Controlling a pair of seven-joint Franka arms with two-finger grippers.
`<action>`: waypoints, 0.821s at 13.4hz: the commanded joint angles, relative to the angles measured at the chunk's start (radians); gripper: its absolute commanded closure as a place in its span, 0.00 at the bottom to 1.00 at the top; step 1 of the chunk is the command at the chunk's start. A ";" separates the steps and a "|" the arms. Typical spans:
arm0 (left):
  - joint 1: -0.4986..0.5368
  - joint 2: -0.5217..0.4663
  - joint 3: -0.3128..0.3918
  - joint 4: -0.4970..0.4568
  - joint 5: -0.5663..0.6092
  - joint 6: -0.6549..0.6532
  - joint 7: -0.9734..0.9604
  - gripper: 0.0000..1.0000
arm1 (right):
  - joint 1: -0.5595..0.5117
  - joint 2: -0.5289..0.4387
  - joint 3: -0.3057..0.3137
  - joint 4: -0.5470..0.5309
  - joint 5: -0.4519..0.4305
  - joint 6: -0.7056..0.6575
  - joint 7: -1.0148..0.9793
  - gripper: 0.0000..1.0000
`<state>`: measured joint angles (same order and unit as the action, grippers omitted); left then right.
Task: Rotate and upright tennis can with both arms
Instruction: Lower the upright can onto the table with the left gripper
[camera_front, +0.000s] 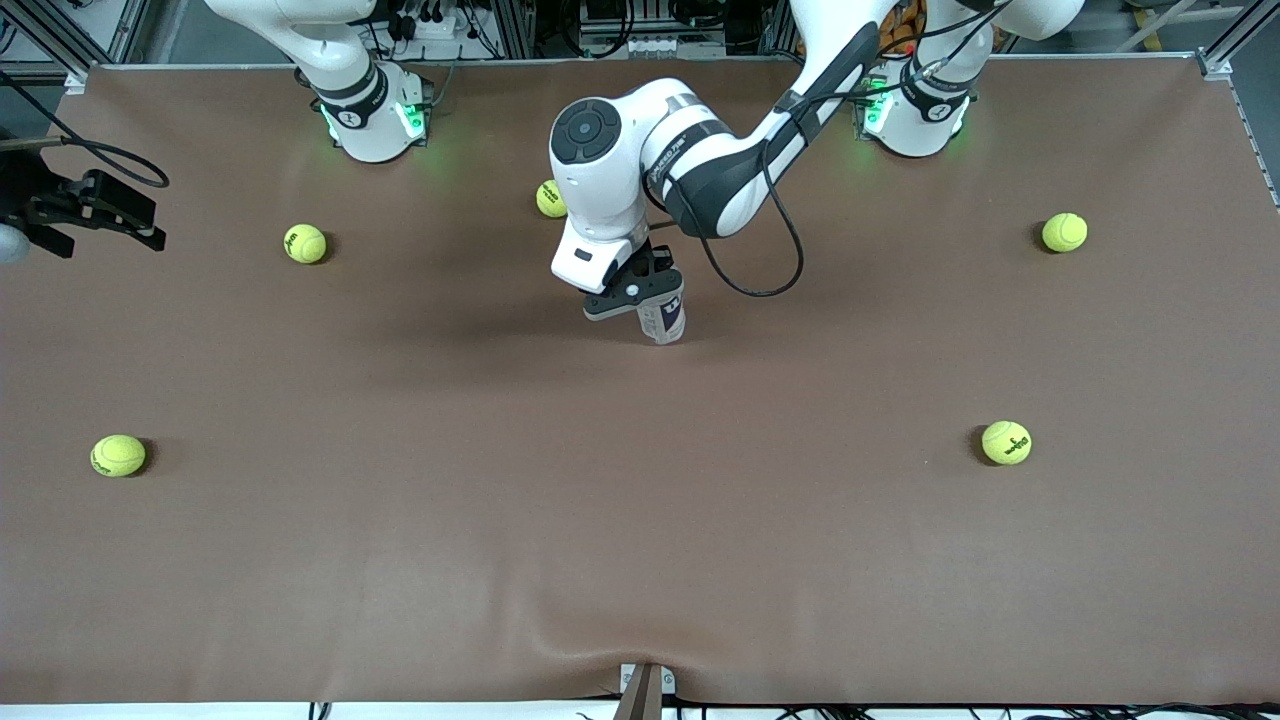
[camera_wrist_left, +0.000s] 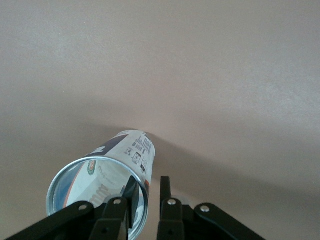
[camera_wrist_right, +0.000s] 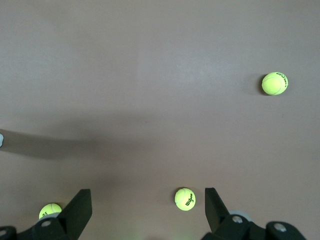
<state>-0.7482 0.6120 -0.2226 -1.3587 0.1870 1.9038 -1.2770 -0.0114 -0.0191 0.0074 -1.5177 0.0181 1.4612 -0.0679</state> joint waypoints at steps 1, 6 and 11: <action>-0.013 0.008 0.006 0.029 0.029 0.000 -0.031 0.70 | 0.008 -0.018 -0.001 -0.016 -0.017 -0.002 0.017 0.00; -0.013 -0.014 0.003 0.030 0.026 -0.002 -0.058 0.48 | 0.008 -0.019 -0.001 -0.016 -0.017 -0.004 0.019 0.00; -0.011 -0.029 0.003 0.029 0.028 -0.015 -0.073 0.35 | 0.008 -0.018 -0.001 -0.016 -0.017 -0.004 0.019 0.00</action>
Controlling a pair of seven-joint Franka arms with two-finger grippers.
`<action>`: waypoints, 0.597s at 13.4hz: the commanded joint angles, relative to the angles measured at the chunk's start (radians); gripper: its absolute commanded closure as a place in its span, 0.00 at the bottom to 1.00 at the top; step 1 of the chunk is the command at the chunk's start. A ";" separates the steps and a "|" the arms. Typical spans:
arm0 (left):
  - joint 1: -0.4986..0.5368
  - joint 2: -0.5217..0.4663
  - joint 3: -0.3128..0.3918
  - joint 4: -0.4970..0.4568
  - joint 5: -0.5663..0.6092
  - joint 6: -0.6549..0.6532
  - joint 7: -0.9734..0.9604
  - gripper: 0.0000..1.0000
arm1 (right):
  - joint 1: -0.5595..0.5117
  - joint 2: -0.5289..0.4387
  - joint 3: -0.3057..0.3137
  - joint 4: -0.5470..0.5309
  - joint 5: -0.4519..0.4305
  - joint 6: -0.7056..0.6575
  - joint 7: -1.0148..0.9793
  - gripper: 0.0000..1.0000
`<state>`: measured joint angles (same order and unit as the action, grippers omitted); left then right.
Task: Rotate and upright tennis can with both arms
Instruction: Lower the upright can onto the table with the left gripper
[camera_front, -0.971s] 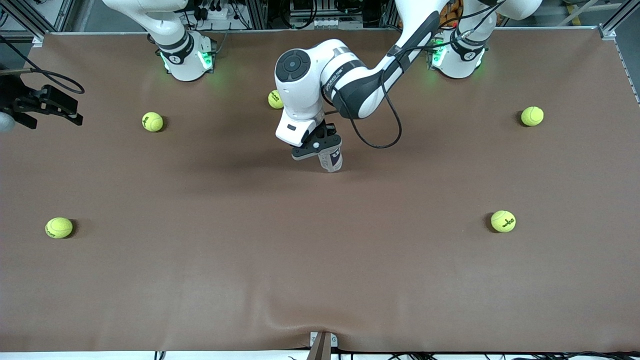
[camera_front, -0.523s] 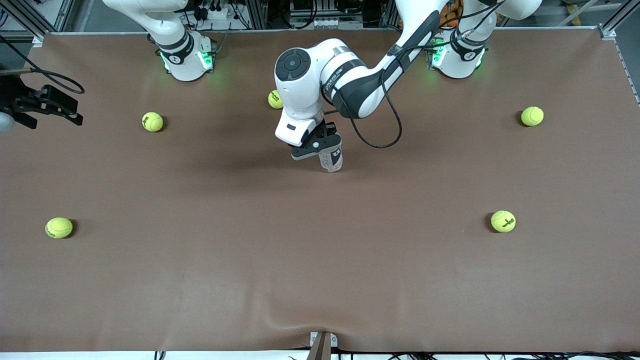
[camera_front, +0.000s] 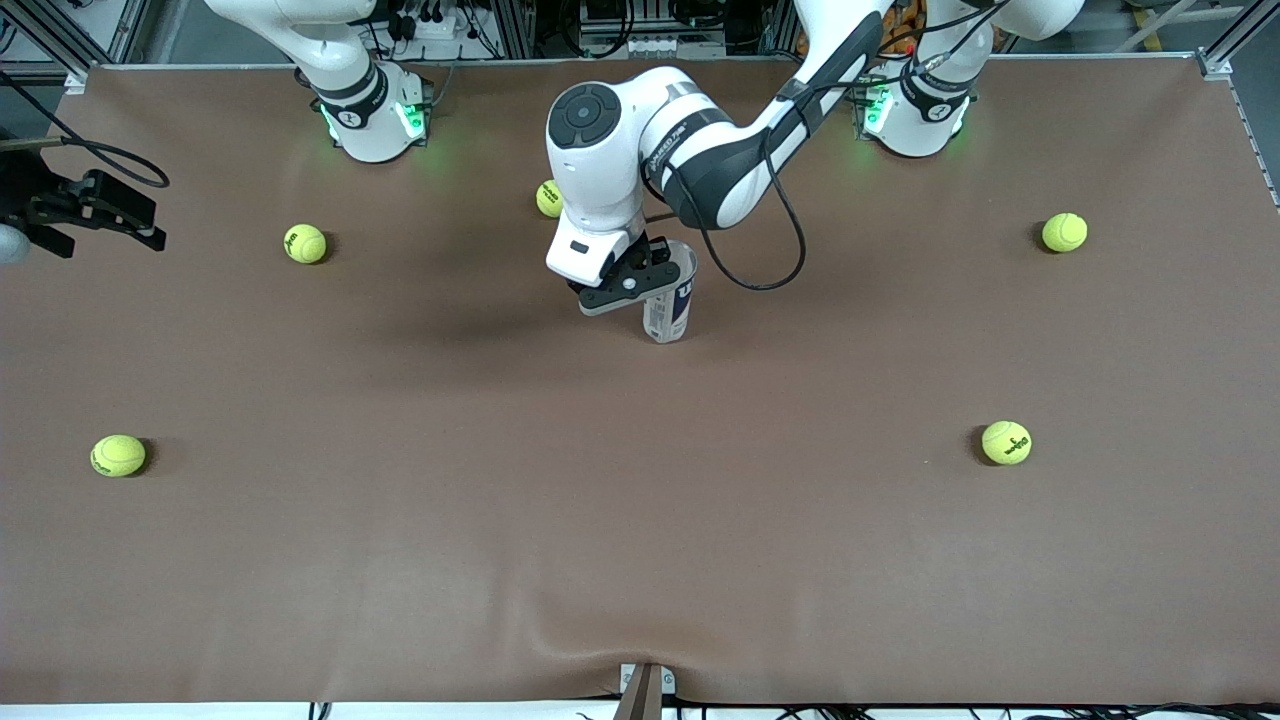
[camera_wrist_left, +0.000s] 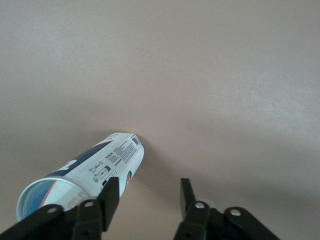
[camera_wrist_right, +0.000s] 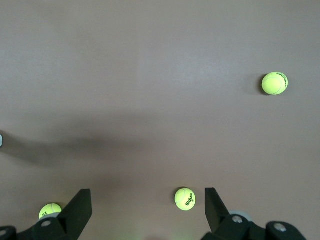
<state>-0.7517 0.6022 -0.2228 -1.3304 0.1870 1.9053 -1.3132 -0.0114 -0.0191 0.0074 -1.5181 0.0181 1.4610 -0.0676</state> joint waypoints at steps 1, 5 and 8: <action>-0.005 -0.027 0.003 0.000 0.025 -0.017 -0.038 0.28 | 0.010 -0.018 -0.001 -0.016 -0.017 -0.004 0.019 0.00; 0.009 -0.076 0.005 0.002 0.028 -0.020 -0.018 0.00 | 0.008 -0.018 -0.001 -0.016 -0.017 -0.004 0.019 0.00; 0.069 -0.114 0.005 0.004 0.028 -0.020 0.017 0.00 | 0.008 -0.018 -0.001 -0.016 -0.017 -0.008 0.017 0.00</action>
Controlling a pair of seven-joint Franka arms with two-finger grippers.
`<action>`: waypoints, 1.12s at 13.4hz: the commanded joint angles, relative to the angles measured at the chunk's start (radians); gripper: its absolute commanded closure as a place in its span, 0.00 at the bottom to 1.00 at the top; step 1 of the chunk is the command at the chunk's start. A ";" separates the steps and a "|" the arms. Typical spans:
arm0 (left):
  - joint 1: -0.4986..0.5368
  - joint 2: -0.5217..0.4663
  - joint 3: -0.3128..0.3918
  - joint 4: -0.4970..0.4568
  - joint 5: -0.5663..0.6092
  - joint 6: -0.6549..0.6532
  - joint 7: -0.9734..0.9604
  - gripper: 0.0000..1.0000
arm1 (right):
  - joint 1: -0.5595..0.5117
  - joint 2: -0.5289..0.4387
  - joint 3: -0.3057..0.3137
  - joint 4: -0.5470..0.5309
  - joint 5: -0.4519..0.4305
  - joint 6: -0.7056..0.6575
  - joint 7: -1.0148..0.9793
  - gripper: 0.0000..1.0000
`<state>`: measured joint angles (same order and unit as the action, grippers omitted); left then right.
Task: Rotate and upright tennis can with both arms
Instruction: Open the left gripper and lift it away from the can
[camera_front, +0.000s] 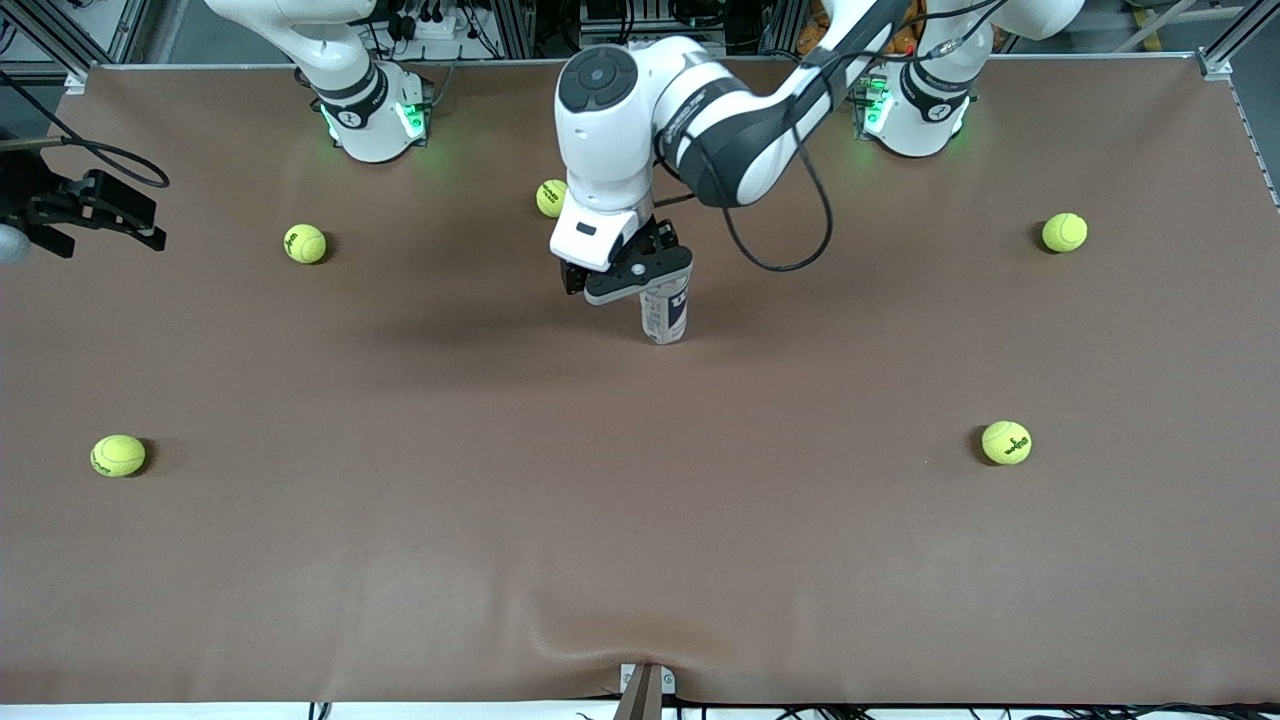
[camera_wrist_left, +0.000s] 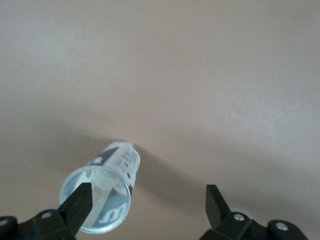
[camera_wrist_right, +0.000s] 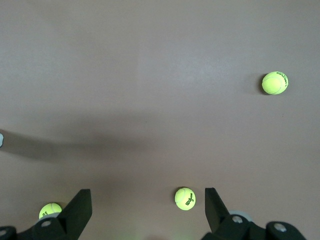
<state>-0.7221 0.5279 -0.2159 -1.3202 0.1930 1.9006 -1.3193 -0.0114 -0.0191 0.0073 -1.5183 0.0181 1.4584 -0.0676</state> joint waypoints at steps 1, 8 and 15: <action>0.064 -0.055 -0.003 -0.007 0.022 -0.015 0.044 0.00 | 0.008 -0.018 -0.001 -0.016 -0.017 -0.006 0.018 0.00; 0.237 -0.157 -0.005 -0.007 0.011 -0.061 0.225 0.00 | 0.010 -0.015 -0.001 -0.019 -0.017 -0.004 0.019 0.00; 0.366 -0.206 -0.002 -0.010 -0.058 -0.101 0.455 0.00 | 0.011 -0.016 -0.001 -0.029 -0.017 -0.004 0.017 0.00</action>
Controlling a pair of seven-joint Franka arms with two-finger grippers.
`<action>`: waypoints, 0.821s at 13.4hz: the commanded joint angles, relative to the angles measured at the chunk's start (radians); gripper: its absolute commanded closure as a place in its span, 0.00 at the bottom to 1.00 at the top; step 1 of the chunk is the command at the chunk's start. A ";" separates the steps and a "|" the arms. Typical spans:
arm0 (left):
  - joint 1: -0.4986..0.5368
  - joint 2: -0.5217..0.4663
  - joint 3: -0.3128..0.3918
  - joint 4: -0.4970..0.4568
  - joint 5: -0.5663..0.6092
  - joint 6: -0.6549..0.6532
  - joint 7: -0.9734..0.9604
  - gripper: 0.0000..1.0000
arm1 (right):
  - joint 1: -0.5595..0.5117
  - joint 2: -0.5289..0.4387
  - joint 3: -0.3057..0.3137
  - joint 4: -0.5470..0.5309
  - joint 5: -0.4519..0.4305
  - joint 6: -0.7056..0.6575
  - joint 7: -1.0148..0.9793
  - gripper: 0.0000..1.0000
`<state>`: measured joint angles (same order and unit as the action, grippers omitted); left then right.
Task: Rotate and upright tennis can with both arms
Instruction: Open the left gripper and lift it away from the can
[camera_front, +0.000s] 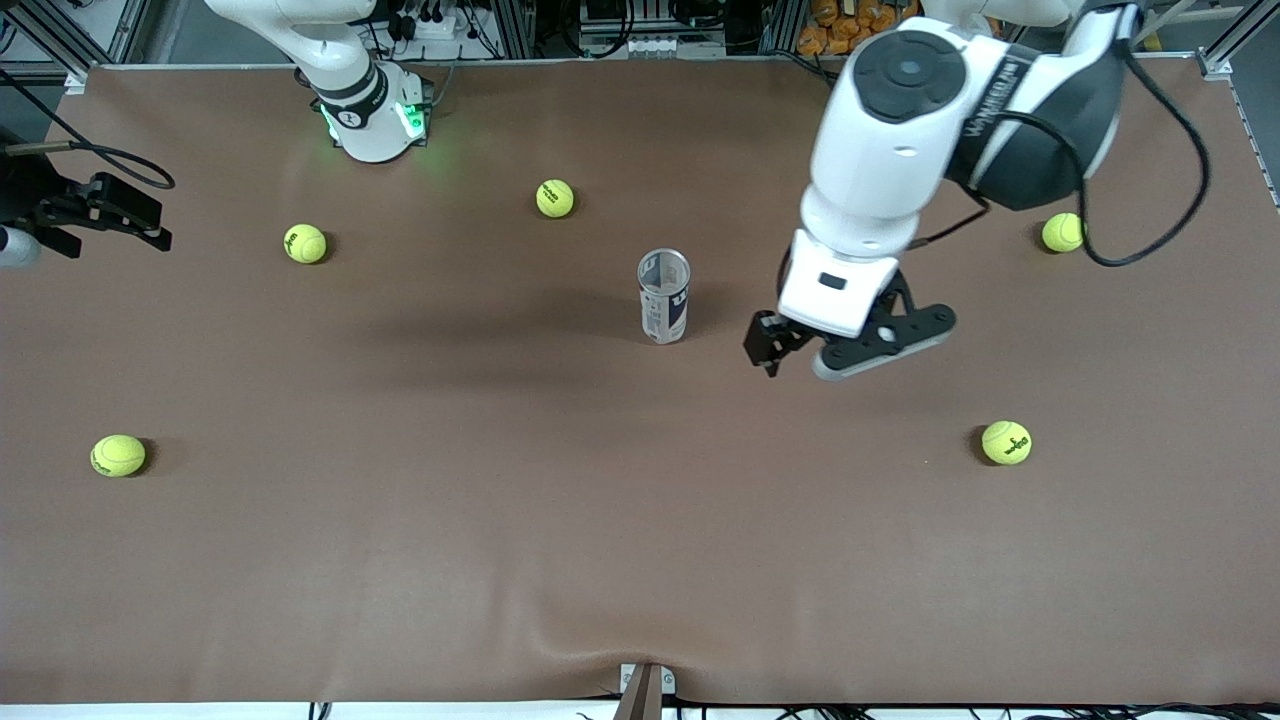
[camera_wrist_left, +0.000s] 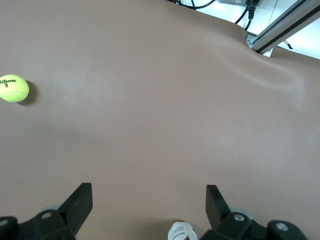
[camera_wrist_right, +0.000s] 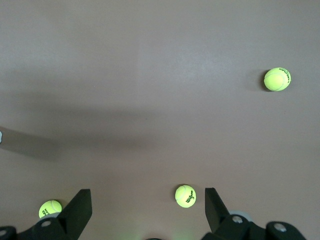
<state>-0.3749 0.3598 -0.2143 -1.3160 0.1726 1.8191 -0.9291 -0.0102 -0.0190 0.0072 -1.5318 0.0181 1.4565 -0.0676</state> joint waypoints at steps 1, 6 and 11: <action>0.033 -0.039 -0.004 -0.014 -0.042 -0.020 0.087 0.00 | 0.012 -0.016 -0.001 -0.016 -0.017 -0.001 0.017 0.00; 0.181 -0.093 -0.039 -0.028 -0.044 -0.078 0.247 0.00 | 0.018 -0.032 -0.001 -0.014 -0.015 0.011 0.018 0.00; 0.304 -0.145 -0.039 -0.031 -0.068 -0.135 0.467 0.00 | 0.018 -0.041 -0.001 -0.016 -0.010 0.010 0.018 0.00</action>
<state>-0.1126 0.2596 -0.2393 -1.3179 0.1280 1.7044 -0.5227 -0.0021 -0.0343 0.0074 -1.5299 0.0181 1.4625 -0.0676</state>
